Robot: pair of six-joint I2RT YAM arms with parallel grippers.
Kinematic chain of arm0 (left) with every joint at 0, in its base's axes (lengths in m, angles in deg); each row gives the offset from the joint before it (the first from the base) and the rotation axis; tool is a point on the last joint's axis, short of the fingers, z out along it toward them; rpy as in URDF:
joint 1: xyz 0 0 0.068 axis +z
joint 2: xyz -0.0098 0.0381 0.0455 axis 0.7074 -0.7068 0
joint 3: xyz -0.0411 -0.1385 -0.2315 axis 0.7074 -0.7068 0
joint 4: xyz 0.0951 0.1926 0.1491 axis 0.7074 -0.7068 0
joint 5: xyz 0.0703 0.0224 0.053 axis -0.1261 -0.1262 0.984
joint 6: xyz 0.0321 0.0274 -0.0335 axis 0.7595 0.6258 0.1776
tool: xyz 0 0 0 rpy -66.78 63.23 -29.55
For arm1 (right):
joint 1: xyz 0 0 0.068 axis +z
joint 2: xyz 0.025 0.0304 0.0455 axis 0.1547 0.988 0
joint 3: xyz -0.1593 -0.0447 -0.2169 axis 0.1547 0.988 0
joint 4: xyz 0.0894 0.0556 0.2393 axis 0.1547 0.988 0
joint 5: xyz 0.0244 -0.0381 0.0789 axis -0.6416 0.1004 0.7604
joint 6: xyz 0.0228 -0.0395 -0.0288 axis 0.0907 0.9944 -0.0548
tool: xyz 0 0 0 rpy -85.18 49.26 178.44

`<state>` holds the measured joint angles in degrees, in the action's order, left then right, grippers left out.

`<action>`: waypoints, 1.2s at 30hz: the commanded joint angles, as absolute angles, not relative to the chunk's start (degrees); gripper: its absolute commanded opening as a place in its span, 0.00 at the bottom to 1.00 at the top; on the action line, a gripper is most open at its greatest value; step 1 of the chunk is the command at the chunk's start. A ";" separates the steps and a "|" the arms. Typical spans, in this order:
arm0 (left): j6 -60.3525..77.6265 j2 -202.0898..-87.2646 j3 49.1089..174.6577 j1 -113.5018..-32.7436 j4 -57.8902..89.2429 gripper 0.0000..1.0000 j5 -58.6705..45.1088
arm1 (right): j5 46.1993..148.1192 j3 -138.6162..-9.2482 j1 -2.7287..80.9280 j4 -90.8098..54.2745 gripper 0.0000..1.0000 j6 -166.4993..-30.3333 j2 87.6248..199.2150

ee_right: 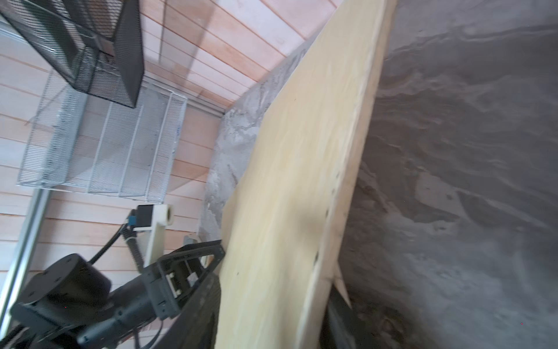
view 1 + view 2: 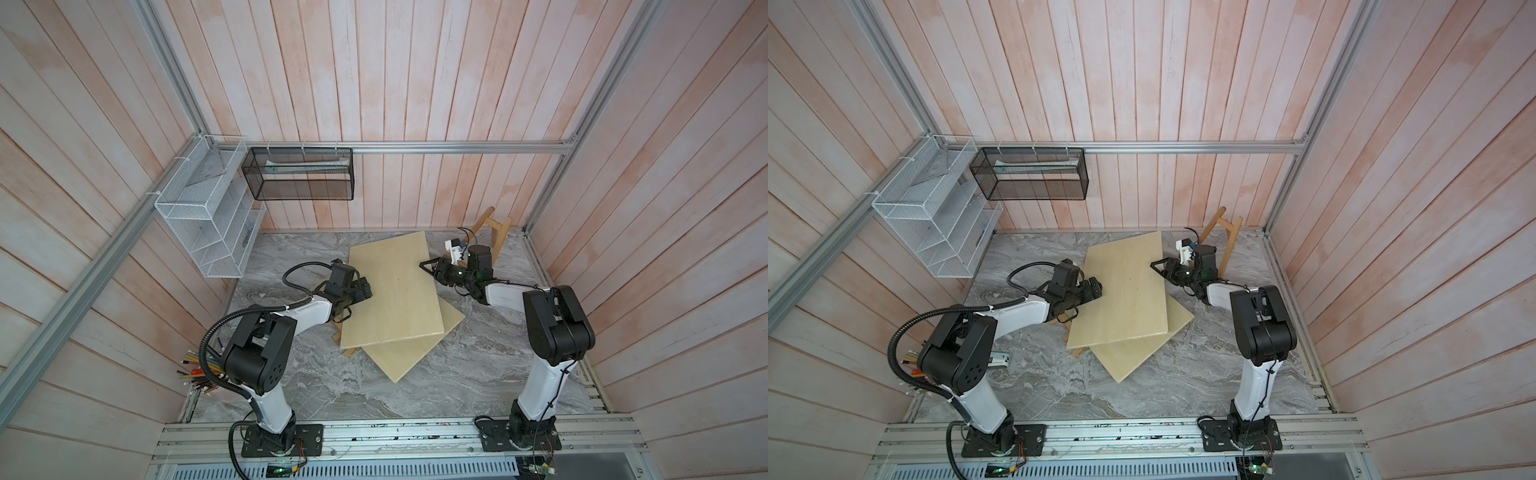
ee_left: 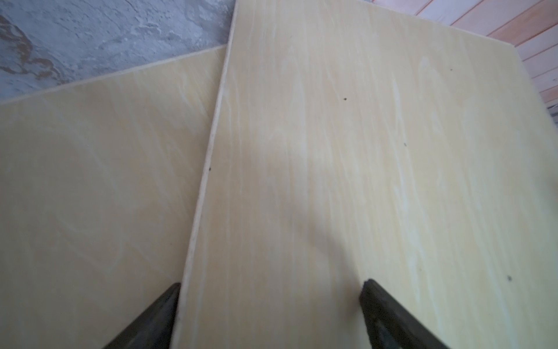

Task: Assemble the easel
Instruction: Pick up the drawing board.

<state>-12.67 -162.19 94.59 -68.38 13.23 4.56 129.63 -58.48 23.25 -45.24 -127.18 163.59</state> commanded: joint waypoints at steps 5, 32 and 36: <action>-12.99 -165.29 94.07 -69.85 15.23 0.92 -0.70 | 138.71 -67.16 27.35 -34.03 0.36 -120.00 158.00; -17.20 -149.07 92.33 -65.58 12.63 0.92 9.27 | 129.14 -100.59 27.52 3.88 0.00 -93.08 154.09; -17.73 -149.12 91.56 -65.46 12.55 0.92 9.41 | 125.92 -105.31 27.48 9.11 0.00 -89.07 154.13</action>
<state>-16.99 -149.32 93.06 -65.56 14.28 7.99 125.06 -99.83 27.81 9.12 -93.74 155.35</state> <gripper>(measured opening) 0.924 0.119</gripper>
